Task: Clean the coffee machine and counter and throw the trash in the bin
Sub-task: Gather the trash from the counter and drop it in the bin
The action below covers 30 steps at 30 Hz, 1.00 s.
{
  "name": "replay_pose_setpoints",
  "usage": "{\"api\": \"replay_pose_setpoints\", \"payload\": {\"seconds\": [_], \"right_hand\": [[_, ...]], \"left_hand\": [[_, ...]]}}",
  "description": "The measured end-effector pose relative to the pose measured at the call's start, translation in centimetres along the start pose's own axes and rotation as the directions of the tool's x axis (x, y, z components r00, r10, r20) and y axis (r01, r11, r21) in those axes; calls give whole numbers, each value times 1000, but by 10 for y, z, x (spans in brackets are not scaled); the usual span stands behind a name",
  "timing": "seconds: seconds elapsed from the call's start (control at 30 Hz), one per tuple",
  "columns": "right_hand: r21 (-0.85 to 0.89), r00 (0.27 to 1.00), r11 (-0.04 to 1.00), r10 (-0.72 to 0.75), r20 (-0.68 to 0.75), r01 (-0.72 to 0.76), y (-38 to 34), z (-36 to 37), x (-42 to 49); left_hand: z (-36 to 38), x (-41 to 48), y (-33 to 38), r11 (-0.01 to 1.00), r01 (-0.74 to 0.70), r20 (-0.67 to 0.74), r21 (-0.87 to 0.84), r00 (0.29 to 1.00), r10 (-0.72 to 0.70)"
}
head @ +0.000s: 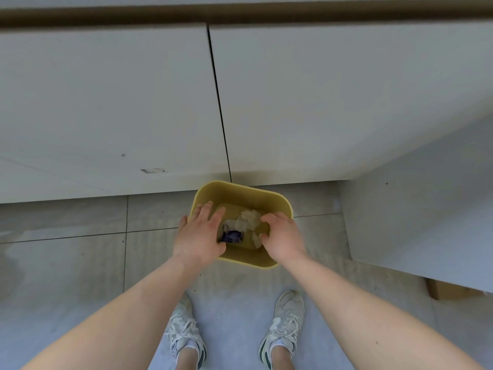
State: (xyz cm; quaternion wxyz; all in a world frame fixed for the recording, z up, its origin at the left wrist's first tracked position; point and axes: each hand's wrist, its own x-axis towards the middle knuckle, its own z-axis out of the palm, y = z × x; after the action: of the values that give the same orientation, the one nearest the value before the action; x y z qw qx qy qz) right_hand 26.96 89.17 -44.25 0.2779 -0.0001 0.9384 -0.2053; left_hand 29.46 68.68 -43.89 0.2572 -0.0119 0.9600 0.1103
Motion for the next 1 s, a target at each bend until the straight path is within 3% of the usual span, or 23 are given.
{"api": "replay_pose_setpoints", "payload": {"seconds": [0.4, 1.0], "right_hand": [[-77, 997, 995, -69, -32, 67, -23, -34, -21], [-187, 899, 933, -350, -265, 308, -130, -241, -163]], "left_hand": [[-33, -25, 2, 1000, 0, -75, 24, 997, 2], [-242, -186, 44, 998, 40, -340, 52, 940, -20]]}}
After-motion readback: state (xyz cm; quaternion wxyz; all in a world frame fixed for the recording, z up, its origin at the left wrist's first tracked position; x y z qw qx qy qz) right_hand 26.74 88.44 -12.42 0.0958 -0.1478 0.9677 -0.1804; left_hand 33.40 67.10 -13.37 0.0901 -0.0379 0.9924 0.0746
